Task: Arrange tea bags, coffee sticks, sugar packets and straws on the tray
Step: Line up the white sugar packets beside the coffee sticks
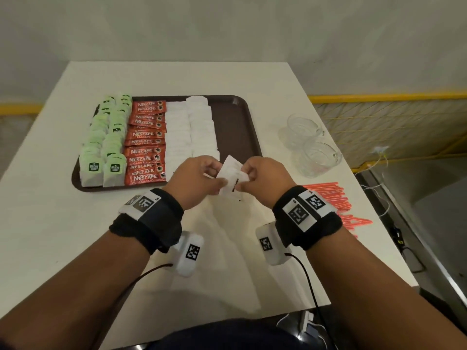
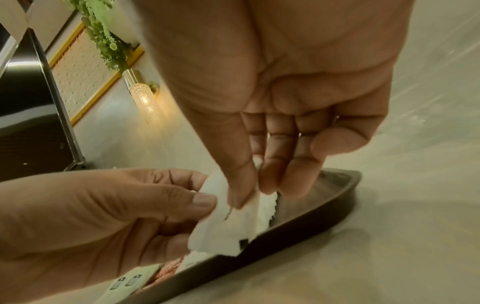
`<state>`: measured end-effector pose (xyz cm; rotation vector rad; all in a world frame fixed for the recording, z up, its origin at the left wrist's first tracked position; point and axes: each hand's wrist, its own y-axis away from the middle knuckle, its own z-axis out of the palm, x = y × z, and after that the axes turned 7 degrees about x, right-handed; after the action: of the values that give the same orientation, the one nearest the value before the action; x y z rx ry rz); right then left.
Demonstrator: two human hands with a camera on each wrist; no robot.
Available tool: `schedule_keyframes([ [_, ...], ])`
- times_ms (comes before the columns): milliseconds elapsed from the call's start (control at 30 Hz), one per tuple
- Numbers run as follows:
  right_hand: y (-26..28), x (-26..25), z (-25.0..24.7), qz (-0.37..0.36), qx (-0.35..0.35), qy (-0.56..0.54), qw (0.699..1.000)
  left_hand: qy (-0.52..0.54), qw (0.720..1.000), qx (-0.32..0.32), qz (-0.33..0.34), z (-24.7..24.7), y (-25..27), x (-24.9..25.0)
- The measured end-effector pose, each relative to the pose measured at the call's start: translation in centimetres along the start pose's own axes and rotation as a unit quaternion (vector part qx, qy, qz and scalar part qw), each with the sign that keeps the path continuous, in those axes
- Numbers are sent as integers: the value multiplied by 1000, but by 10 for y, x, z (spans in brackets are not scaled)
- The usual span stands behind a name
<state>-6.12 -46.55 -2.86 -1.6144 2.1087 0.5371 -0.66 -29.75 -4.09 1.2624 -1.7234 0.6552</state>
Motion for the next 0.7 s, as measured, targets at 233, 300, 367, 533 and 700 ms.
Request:
schedule_keyframes([
  [233,-34,-28,19,39,45,-133,989,83,990,117,-11,-57,-9,-20],
  [300,-43,-29,32,76,37,-169,982,71,987,144,-18,-72,-14,-29],
  [367,-47,-31,44,92,23,-157,983,70,986,149,-26,-83,-16,-37],
  [533,-51,-34,53,91,10,-8,996,80,987,131,-46,-94,-17,-49],
  [700,-53,-40,48,103,-22,84,991,74,991,97,-50,-93,-21,-49],
])
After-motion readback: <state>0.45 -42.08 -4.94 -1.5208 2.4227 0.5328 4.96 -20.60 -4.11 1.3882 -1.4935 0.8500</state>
